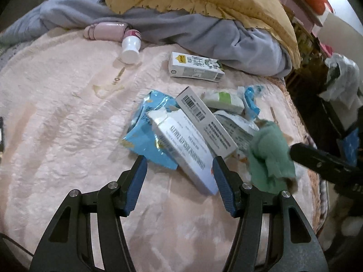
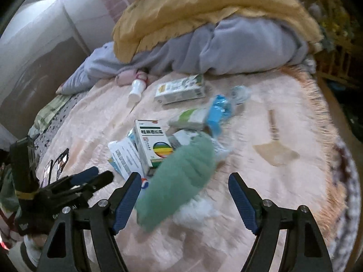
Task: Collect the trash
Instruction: 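Grasp the white medicine box with the left tool while the right tool grasps the green towel, then carry the box and green towel over the bucket and lower them in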
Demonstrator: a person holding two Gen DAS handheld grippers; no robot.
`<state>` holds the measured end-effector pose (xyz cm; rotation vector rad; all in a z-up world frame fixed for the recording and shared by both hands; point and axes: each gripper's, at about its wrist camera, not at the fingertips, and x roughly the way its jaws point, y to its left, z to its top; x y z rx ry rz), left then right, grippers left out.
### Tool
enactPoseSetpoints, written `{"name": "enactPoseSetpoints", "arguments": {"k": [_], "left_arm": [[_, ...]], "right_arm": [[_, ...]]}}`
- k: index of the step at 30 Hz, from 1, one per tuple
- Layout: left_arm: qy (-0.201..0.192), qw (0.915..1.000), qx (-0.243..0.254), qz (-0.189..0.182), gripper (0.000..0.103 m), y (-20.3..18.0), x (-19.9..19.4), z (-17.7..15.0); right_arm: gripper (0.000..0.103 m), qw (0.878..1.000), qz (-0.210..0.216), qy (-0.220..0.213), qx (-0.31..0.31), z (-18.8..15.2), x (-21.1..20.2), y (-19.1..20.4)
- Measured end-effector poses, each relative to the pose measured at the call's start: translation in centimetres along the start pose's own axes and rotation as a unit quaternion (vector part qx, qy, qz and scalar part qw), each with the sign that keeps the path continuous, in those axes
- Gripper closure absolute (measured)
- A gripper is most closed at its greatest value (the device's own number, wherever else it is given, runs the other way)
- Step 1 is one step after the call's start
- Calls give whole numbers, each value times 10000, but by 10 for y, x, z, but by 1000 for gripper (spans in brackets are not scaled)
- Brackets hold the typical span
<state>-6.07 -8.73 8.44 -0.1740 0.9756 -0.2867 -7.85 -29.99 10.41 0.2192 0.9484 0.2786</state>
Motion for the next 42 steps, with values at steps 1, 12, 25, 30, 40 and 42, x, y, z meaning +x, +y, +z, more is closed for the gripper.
{"name": "enactPoseSetpoints", "arguments": {"k": [1,12,25,30,40,42], "left_arm": [[20,10000,-32,15,44,1,7,2],[36,9977,-337,-594,79,6,34,13],[-407,9961,223,-757,86,-10,-55,16],[-534,9926,511,-959,86,-38,-78,14],[-423,9834,1171,-1318,86,-124,-81,-3],[-386,9813,1315,-1354,86,-141,-79,-6]], "right_arm": [[26,9999,68,67,35,3,8,0],[47,9973,561,268,379,3,40,-13],[47,9924,930,-774,209,-6,-68,-2],[47,9921,772,-936,311,-19,-93,-14],[47,9926,222,-1122,415,-53,-139,-51],[47,9919,84,-1182,465,-60,-149,-61]]}}
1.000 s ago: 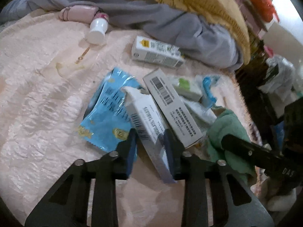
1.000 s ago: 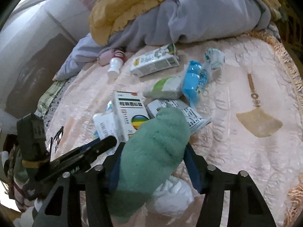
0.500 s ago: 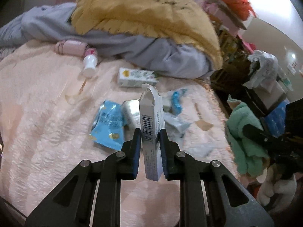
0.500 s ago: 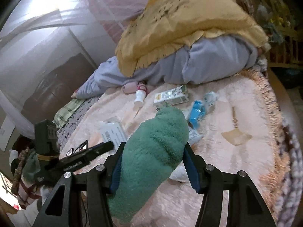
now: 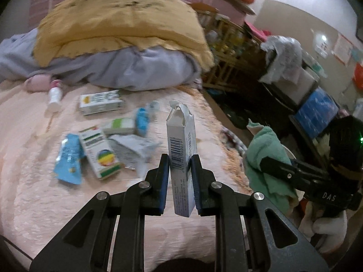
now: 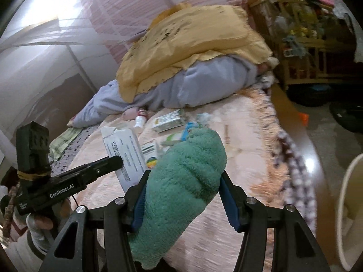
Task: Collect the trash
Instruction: 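Carry the box and green towel over the bucket and lower them in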
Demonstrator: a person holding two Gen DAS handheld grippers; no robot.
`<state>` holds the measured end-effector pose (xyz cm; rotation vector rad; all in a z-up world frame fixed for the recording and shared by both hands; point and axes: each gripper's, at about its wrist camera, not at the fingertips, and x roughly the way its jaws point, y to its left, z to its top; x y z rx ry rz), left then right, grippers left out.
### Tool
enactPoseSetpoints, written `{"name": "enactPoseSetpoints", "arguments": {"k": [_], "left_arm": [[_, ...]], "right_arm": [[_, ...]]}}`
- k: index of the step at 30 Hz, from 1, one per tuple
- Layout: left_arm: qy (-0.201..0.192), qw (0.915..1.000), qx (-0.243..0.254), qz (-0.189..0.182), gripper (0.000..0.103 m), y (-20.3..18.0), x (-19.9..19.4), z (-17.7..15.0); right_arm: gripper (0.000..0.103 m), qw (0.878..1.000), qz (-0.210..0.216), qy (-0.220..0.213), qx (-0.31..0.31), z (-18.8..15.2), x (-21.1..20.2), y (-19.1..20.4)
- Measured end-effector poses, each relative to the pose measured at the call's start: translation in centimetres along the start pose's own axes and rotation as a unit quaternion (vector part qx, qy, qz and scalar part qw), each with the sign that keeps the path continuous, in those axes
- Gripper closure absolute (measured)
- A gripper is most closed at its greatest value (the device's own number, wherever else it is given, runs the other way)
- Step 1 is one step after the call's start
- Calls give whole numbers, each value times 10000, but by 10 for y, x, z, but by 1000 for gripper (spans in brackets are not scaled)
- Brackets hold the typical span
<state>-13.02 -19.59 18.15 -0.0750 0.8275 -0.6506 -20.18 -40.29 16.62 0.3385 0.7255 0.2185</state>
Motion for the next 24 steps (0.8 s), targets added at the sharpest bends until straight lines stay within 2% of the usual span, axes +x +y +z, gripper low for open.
{"name": "enactPoseSetpoints", "arguments": {"k": [14,24], "left_arm": [[219,9960,749,-434,86,-97,39,5],[424,9912,1000,-751,86,-154,69,6]], "right_arm": [[47,9969,-601,-318,404,-16,-61,-70],[47,9894,-1034,-514,876,-31,-103,-131]]}}
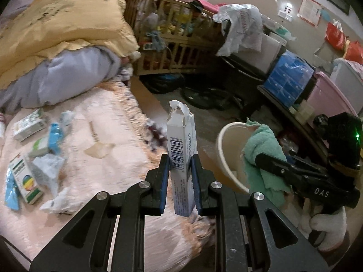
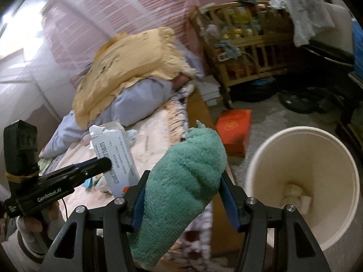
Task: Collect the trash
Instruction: 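Carry the box and green towel over the bucket and lower them in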
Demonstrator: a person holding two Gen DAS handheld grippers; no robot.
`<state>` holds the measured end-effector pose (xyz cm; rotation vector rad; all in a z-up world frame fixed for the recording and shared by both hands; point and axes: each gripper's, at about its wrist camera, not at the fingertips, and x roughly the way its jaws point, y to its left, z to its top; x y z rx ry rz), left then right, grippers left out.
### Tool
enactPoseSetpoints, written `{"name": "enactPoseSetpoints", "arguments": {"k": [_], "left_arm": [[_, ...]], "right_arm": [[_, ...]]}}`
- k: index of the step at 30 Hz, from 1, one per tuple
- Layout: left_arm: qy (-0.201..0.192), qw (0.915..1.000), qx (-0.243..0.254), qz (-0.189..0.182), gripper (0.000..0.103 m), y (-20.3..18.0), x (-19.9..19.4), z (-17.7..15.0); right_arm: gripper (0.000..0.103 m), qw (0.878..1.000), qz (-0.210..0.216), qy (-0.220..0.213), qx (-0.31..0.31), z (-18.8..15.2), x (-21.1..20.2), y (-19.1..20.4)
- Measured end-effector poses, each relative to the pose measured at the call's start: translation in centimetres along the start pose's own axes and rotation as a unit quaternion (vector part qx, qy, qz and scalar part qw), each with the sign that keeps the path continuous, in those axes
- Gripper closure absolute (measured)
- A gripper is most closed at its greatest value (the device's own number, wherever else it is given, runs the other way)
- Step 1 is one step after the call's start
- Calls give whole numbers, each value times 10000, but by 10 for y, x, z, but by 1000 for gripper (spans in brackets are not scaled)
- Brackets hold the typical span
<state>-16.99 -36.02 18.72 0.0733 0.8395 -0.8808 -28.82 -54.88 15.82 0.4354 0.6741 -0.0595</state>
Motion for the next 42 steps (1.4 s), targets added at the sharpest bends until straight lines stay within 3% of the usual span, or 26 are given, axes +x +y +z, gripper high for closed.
{"name": "enactPoseSetpoints", "arguments": {"k": [11,21,34,42], "left_arm": [[201,9987,210,-421,86,-56,44,16],[402,9967,318,-624,86,-96,85,19],[603,9945,339,-787,86,-119,131,23],[714,9936,319,-815,86,-121,148,22]], "right_arm": [[47,9966,-711,-247,337,1,-24,-63],[47,9904,-1087,-333,790,-5,-22,-115],[47,9819,-1656,-380,837,-8,-19,-140],[47,9812,-1703,-342,839,-7,-17,-144]]}}
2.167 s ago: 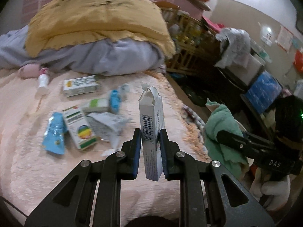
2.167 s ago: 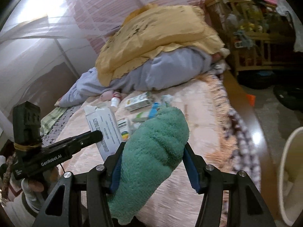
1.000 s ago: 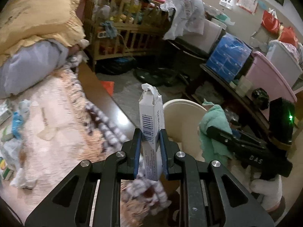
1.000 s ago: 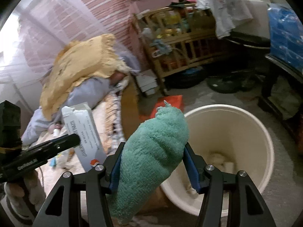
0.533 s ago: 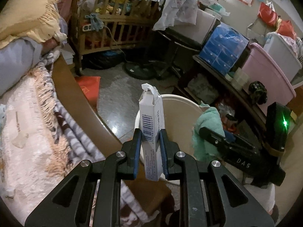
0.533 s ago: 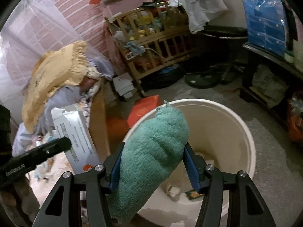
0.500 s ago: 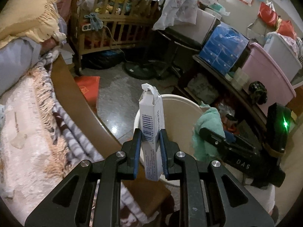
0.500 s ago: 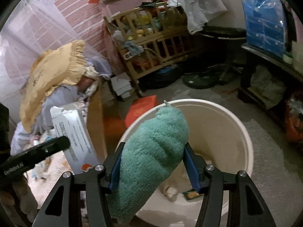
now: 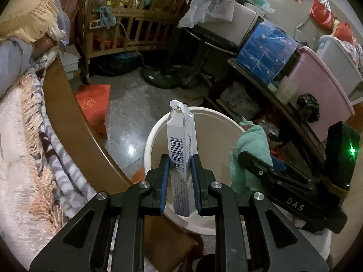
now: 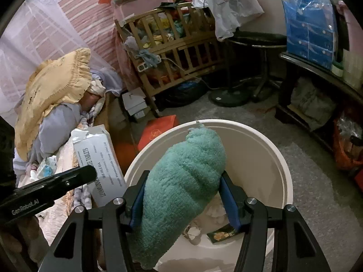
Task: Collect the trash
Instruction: 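Carry the box and green towel over the bucket and lower them in, then open the right tool to drop the green towel while the left tool releases the white box, then move both open tools back over the bed toward the remaining trash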
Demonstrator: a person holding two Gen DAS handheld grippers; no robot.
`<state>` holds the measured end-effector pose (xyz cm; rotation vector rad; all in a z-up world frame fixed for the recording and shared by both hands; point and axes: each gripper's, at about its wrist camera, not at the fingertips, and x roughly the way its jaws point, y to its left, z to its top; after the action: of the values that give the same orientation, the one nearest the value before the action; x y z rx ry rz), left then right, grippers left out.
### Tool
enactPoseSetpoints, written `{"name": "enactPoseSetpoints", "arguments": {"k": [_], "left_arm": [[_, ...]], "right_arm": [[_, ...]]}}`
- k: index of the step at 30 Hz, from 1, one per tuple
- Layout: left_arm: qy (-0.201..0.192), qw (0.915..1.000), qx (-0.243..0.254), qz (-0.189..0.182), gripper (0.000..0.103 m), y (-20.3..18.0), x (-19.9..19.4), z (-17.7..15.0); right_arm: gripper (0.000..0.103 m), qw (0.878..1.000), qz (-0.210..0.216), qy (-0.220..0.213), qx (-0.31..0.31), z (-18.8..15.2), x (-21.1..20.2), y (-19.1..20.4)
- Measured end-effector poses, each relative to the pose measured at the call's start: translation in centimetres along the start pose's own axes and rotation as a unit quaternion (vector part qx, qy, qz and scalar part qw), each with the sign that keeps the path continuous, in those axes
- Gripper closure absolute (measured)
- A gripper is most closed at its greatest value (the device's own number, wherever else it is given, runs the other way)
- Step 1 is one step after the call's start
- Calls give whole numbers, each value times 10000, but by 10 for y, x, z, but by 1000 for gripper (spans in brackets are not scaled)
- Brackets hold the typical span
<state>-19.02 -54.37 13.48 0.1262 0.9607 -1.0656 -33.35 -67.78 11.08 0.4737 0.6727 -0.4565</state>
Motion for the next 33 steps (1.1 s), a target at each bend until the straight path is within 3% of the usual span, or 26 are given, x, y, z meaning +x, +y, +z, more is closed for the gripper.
{"name": "enactPoseSetpoints", "arguments": {"k": [19,24,26,28,33], "left_arm": [[-57,9999,-39,-135,86,2,11,0],[-56,9998,-96,-173,80,7,10,-2],[-42,9997,-139,-187,69,8,10,-3],[-35,9997,-172,-178,65,11,9,-4],[-10,9998,-177,1,65,14,4,-8]], "right_arm": [[44,9997,-231,-43,-41,0,1,1],[36,9996,-203,-167,79,2,-2,-2],[36,9996,-215,-151,72,2,-2,-2],[36,9997,-205,-111,56,2,-2,-2],[36,9998,-184,-51,-28,2,0,2]]}}
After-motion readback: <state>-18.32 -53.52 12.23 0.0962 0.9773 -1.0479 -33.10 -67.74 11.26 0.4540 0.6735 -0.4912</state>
